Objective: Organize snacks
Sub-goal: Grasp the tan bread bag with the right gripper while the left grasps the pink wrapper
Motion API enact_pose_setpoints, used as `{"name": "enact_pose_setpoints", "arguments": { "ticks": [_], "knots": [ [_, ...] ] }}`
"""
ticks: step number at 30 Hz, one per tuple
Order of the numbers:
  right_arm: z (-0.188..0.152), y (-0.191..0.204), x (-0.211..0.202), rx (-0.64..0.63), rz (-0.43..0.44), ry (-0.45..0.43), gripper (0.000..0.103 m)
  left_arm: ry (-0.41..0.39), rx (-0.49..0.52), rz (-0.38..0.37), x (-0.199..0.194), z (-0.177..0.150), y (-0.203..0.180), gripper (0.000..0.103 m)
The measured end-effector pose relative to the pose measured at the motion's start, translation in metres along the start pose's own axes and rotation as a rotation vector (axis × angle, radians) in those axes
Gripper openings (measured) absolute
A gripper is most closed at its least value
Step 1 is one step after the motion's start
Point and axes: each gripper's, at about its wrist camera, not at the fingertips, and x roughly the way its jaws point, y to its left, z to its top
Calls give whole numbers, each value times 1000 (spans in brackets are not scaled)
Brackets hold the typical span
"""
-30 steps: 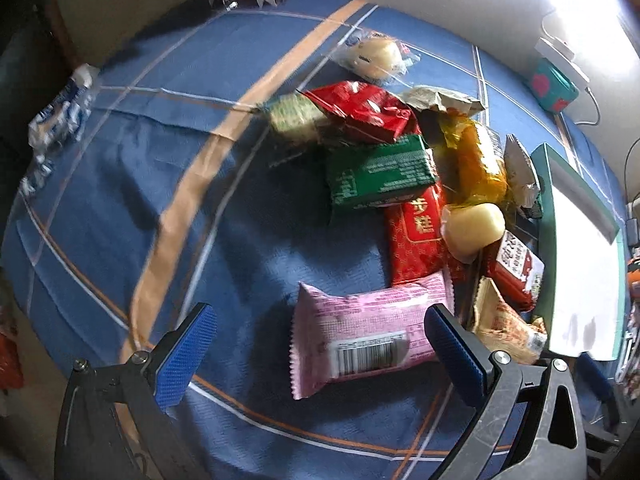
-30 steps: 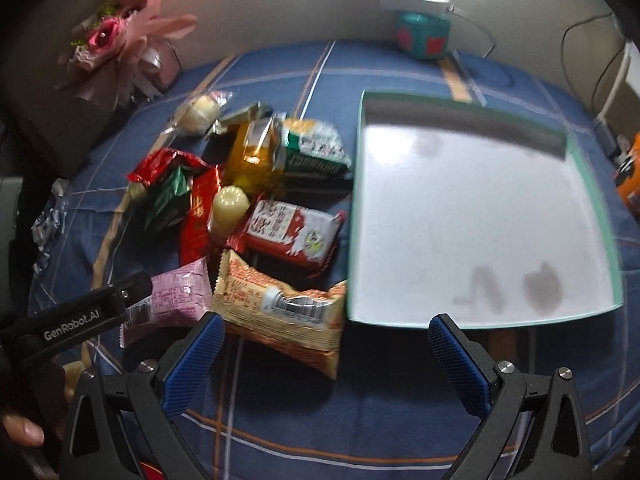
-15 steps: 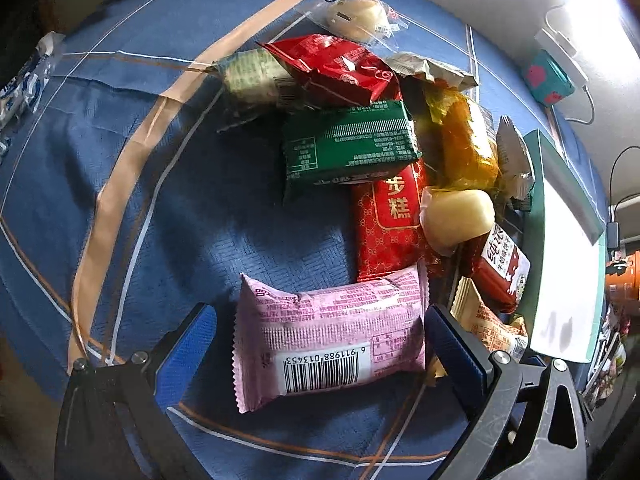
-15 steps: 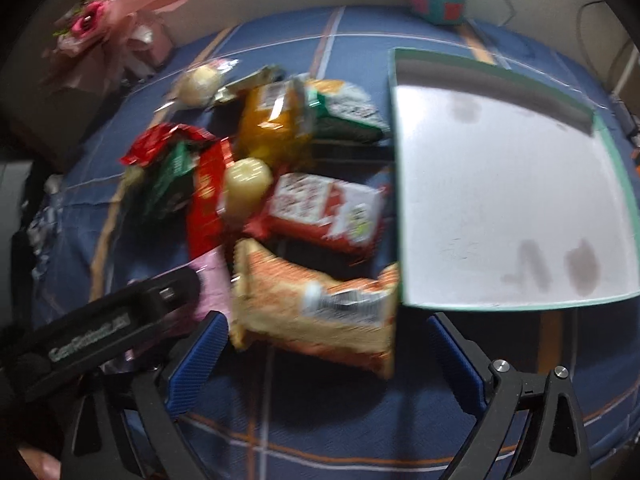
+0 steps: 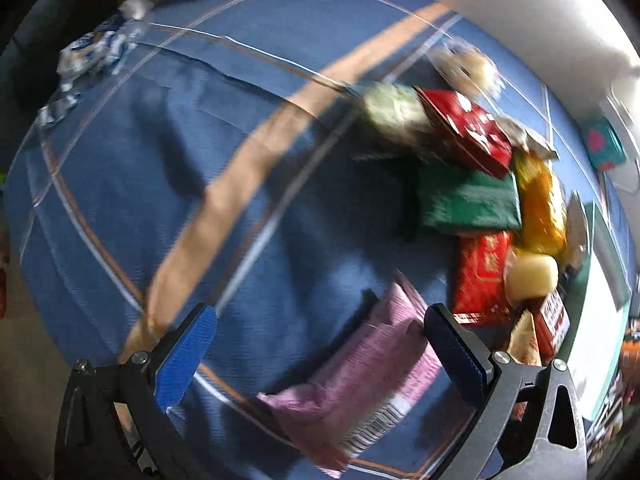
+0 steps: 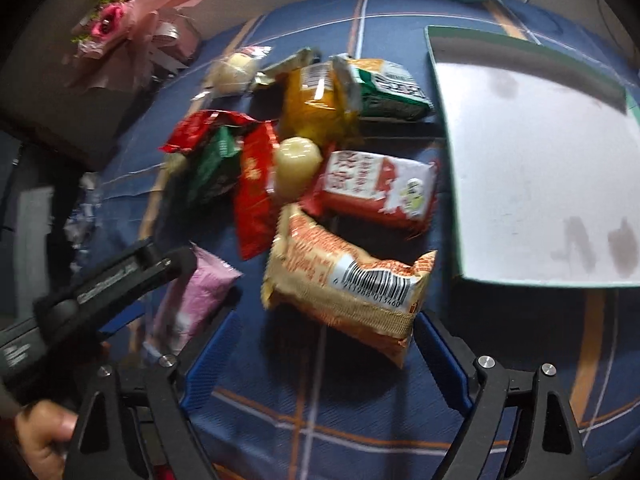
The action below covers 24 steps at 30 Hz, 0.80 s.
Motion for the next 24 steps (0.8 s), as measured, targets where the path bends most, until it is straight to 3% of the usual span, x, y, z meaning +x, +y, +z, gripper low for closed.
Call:
{"name": "enact_pose_setpoints", "arguments": {
  "ticks": [7,9,18,22,24],
  "knots": [
    [9,22,-19,-160,-56,-113,90,-25,22,-49,-14,-3,2,103],
    [15,27,-14,-208,-64,-121,83,-27,43,-64,-17,-3,-4,101],
    [24,31,7,-298,-33,-97,73,-10,44,-93,-17,-4,-6,100],
    [16,31,16,-309,-30,-25,69,7,55,-121,-22,-14,-11,100],
    [11,32,16,-320,-30,-10,65,15,65,-127,-24,-19,-12,88]
  ]
}}
